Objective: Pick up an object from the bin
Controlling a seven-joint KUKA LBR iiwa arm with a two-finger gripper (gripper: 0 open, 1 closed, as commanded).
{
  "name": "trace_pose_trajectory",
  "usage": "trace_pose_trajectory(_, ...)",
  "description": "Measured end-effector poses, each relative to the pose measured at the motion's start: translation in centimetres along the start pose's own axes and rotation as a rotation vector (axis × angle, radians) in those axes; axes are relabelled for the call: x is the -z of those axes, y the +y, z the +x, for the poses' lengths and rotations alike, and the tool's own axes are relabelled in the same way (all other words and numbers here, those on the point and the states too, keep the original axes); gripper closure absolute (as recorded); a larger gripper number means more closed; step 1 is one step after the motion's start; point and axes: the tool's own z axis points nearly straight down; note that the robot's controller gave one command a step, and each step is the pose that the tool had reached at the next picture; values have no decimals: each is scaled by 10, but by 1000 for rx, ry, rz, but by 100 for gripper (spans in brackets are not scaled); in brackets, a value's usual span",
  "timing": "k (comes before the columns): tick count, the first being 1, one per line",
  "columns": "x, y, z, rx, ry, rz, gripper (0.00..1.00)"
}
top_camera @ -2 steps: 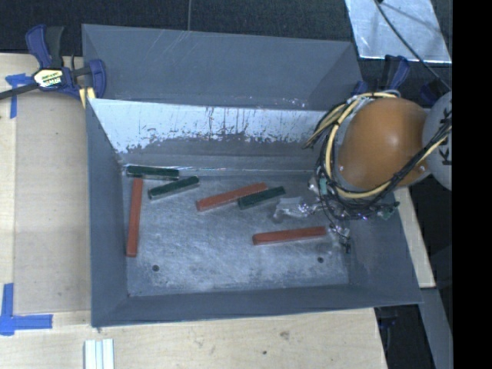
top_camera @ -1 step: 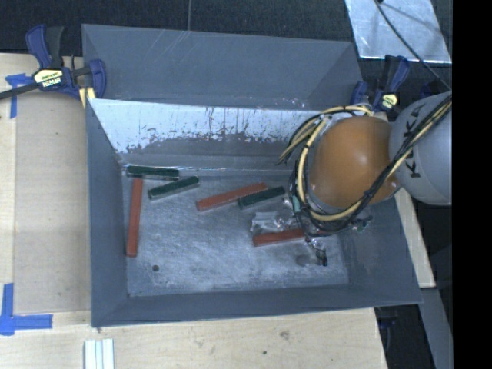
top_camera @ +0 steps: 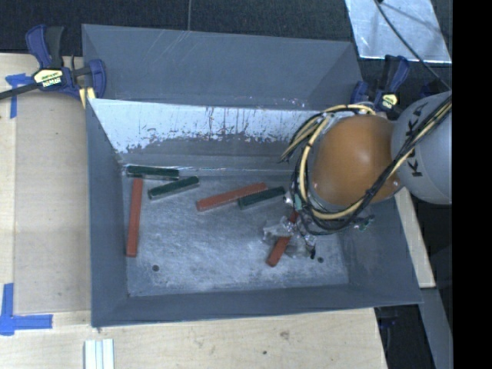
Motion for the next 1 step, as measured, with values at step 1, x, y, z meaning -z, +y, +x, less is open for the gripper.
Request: trace_pose_trajectory(1,137,-7,-23,63,-4,8,100)
